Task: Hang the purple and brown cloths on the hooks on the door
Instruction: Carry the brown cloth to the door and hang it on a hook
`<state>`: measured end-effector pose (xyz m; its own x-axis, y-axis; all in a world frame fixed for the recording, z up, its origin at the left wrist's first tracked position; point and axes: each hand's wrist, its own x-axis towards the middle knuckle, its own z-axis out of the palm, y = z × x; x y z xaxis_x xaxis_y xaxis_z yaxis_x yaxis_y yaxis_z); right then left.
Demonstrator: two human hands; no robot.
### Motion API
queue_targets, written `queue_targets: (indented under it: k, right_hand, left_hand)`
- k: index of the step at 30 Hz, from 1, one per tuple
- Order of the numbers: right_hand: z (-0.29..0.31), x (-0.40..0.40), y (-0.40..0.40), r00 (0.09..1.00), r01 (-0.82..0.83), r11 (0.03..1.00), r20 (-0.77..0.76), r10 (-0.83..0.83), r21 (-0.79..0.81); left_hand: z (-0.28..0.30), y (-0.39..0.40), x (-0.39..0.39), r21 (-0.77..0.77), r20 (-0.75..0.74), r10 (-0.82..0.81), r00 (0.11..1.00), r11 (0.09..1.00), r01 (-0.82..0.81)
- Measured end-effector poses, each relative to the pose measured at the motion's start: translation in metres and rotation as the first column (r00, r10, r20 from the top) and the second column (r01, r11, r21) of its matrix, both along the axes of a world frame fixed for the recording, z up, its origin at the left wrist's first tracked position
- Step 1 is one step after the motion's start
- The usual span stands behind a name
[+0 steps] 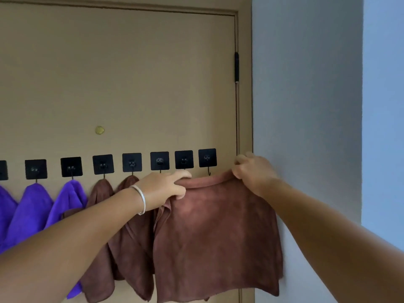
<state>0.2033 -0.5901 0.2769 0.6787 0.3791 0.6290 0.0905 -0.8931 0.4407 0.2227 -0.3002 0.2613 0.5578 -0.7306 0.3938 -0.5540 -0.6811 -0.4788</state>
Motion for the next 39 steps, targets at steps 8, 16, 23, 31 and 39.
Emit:
queue_targets:
  k: [8,16,23,31,39]
  right_hand:
    - [0.0,0.079,0.004,1.0,-0.013,0.995,0.022,0.011,0.099]
    - [-0.026,0.132,0.007,0.995,-0.082,0.91,-0.023,0.099,0.408]
    - [-0.076,0.148,0.004,0.987,-0.094,0.903,-0.082,0.141,0.419]
    - [-0.128,0.146,0.03,0.974,-0.088,0.834,-0.129,0.187,0.545]
    - [-0.115,0.149,0.011,0.976,-0.127,0.893,-0.107,0.19,0.433]
  left_hand:
    - [0.009,-0.048,0.05,-0.062,0.064,0.27,0.961,0.962,-0.266]
    - [0.004,-0.103,0.1,-0.096,-0.04,0.477,0.878,0.873,-0.478]
    - [-0.026,-0.129,0.109,-0.063,-0.148,0.495,0.856,0.859,-0.508]
    - [-0.012,-0.126,0.096,0.155,-0.091,0.558,0.825,0.826,-0.541]
    - [-0.047,-0.123,0.097,-0.286,-0.626,0.139,0.767,0.874,-0.392]
